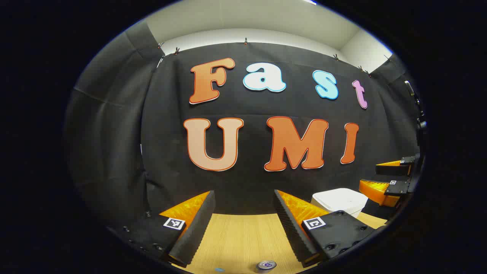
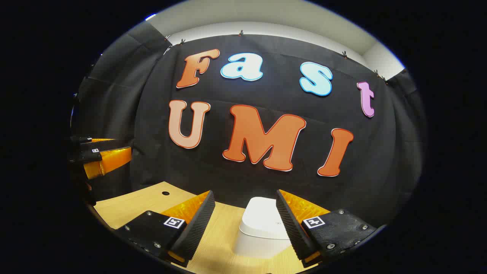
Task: Press the lid of the desktop garbage bin to open it, pick up the crumpled paper on the desktop and throw it into the bin, then pick up the pop can on the desktop and drop it into the bin, and finally close the garbage bin lid.
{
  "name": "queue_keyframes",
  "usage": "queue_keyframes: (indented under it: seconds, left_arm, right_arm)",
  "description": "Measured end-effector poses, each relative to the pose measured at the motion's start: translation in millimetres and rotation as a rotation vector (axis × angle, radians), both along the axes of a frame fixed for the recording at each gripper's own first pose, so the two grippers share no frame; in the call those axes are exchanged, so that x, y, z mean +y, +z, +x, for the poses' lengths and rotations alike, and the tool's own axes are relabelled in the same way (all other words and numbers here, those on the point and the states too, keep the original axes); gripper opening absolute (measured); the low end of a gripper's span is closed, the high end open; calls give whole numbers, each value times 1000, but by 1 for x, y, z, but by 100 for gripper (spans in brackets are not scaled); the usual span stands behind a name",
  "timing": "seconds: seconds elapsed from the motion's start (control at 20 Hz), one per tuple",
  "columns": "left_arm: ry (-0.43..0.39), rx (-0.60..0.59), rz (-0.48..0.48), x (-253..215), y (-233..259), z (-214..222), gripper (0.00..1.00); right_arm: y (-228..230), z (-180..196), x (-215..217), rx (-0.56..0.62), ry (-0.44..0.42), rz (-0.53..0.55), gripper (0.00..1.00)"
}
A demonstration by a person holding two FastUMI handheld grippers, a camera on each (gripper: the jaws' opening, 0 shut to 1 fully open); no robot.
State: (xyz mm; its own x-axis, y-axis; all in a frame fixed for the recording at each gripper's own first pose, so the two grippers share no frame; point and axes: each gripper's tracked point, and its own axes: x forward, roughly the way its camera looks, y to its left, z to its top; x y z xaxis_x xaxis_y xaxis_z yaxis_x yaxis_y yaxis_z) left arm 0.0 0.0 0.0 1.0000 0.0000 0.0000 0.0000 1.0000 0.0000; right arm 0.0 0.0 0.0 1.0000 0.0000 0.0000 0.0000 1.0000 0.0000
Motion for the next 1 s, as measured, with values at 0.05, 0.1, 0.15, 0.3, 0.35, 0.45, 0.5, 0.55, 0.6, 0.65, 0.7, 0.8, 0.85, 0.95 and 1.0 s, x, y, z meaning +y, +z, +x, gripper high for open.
queue_keyframes:
  seconds: [0.05, 0.1, 0.15, 0.3, 0.35, 0.45, 0.5, 0.55, 0.6, 0.65, 0.7, 0.8, 0.85, 0.95, 1.0]
  left_arm:
    - [5, 2, 7, 0, -1, 1, 97]
    - [7, 5, 12, -1, -2, 2, 96]
    - [9, 7, 14, -2, -2, 3, 96]
    - [12, 7, 26, -3, -4, 5, 96]
    - [16, 6, 31, -3, -4, 6, 96]
    - [23, 9, 33, -2, -5, 6, 98]
    - [26, 12, 33, -2, -7, 5, 98]
    - [29, 15, 34, -2, -8, 6, 98]
    - [34, 19, 35, -1, -8, 5, 98]
    - [35, 21, 36, 0, -9, 5, 96]
    - [41, 23, 39, 1, -10, 7, 96]
    - [46, 28, 40, 3, -13, 9, 97]
    - [47, 32, 40, 3, -14, 11, 98]
    - [50, 36, 46, 3, -15, 11, 97]
    - [52, 39, 50, 3, -18, 11, 97]
  right_arm:
    - [-1, 1, -3, 5, -4, 5, 97]
    - [-3, 2, -5, 9, -10, 8, 97]
    - [-2, 3, -8, 10, -12, 11, 97]
    - [-1, 7, -12, 5, -12, 14, 97]
    - [-1, 8, -12, 4, -12, 14, 97]
    - [-2, 11, -12, 8, -8, 16, 97]
    - [-3, 12, -12, 10, -6, 18, 97]
    - [-3, 13, -12, 11, -3, 21, 97]
    - [-5, 14, -12, 14, -3, 22, 97]
    - [-6, 16, -12, 20, -3, 23, 97]
    - [-8, 17, -12, 23, -3, 25, 97]
    - [-12, 20, -15, 37, -9, 28, 96]
    - [-14, 23, -17, 47, -12, 29, 94]
    - [-18, 27, -22, 64, -23, 36, 89]
    - [-20, 29, -26, 71, -29, 41, 86]
